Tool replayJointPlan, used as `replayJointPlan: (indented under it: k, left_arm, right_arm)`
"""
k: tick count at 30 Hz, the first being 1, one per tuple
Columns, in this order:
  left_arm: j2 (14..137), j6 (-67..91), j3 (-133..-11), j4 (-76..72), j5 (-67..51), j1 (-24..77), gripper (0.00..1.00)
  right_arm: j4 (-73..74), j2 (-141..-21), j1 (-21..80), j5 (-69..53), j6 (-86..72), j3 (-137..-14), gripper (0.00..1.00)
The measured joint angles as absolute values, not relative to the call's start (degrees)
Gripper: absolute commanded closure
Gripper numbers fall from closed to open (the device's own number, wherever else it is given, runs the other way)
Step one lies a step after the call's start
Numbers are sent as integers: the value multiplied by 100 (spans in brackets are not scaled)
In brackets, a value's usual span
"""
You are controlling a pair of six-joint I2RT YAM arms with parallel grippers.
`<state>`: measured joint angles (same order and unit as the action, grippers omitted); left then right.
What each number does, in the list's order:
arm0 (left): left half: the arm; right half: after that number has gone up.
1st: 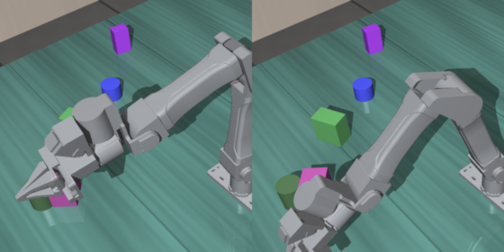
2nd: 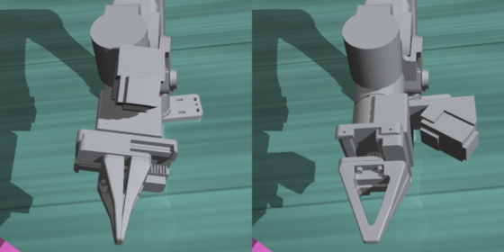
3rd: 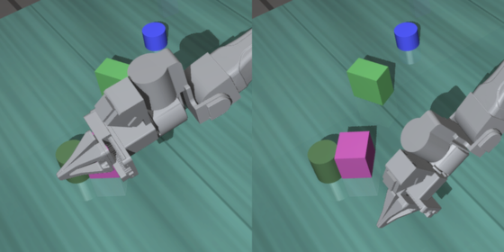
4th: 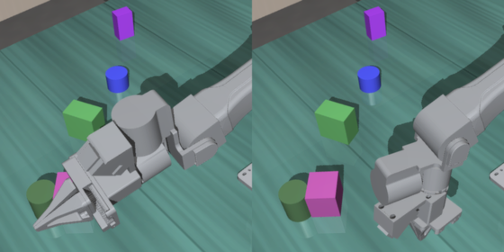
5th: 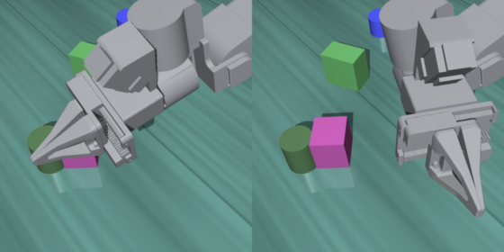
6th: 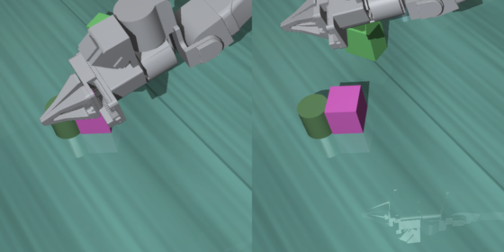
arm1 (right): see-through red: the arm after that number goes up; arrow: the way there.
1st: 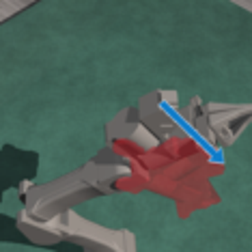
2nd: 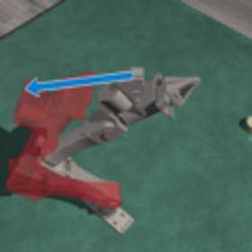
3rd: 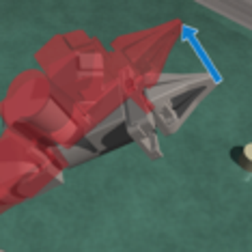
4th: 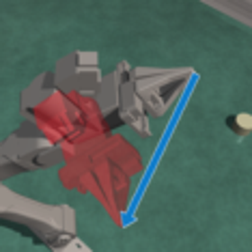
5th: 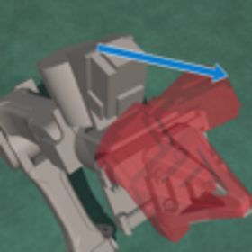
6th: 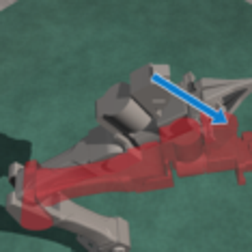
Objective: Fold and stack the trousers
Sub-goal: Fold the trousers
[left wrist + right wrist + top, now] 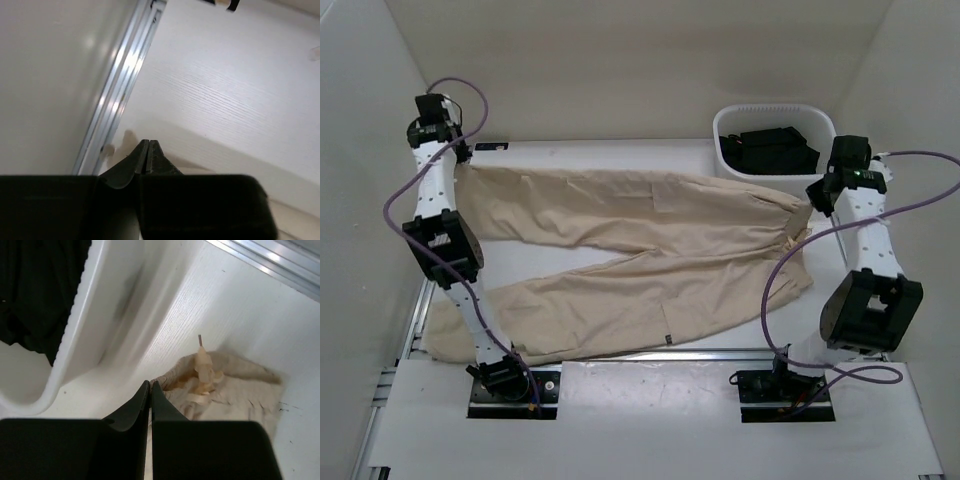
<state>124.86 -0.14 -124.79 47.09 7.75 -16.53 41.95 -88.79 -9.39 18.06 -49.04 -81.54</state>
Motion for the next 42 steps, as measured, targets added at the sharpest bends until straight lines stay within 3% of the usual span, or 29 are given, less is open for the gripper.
replayJointPlan:
  k: [7, 12, 17, 18, 20, 22, 23, 27, 31, 42]
  left_arm:
    - [9596, -12, -10512, 4147, 639, -1992, 86]
    - [7225, -1, -7190, 3986, 554, -2751, 86]
    - [6114, -3, -5151, 4250, 587, -2998, 86]
    - [6099, -3, -5052, 4268, 530, -3017, 77]
    - [6344, -12, -5212, 4338, 381, -2991, 64]
    - [6989, -16, -5975, 4508, 198, -2856, 57]
    - [7395, -10, -6549, 4604, 62, -2764, 48]
    - [8901, -3, -8742, 4578, -283, -2178, 33]
    - [9904, -10, -9424, 4521, -346, -1420, 19]
    - [12348, 3, -10230, 4998, -1122, -1380, 14]
  right_arm:
    - [4176, -7723, -1424, 1743, -4709, -6997, 100]
    - [4202, -7317, -1865, 1354, -4329, -5918, 100]
    - [4211, -7113, -2027, 1103, -4060, -5465, 100]
    - [4204, -7076, -2040, 1066, -4014, -5463, 100]
    - [4165, -7043, -2058, 982, -3942, -5468, 100]
    - [4156, -7059, -2060, 878, -3863, -5468, 100]
    - [4154, -7063, -2060, 834, -3833, -5468, 100]
    - [4145, -7063, -2060, 722, -3754, -5465, 100]
    - [4139, -7061, -2060, 657, -3747, -5463, 100]
    - [4029, -7059, -2060, 585, -3662, -5459, 100]
